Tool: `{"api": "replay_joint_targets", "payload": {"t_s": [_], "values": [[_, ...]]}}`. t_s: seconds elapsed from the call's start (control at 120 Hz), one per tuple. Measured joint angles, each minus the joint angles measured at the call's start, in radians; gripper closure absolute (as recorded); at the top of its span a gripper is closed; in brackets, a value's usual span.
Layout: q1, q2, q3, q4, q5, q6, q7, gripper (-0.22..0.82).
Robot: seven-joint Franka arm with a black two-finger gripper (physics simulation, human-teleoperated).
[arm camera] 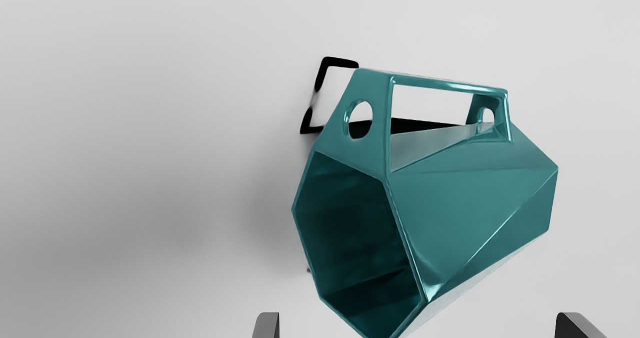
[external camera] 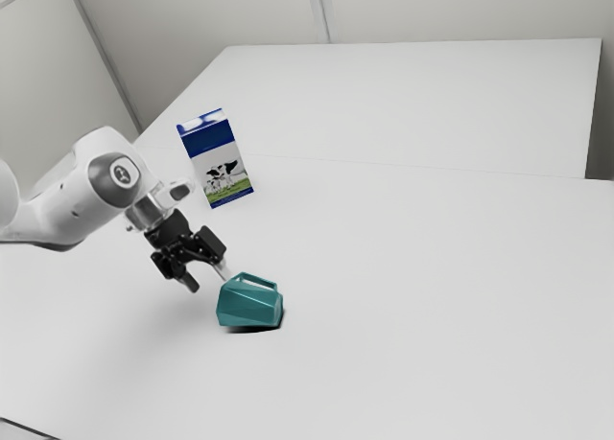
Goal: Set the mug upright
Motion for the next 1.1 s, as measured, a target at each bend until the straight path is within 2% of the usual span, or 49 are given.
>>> {"api": "replay_joint_targets", "payload": {"t_s": [0.417,1.1], "values": [[0.014,0.052,0.002,-0.051,-0.190,0.067,0.116,0.00],[0.007,0.074,0.002,-0.102,-0.468,0.082,0.264,0.00]]}}
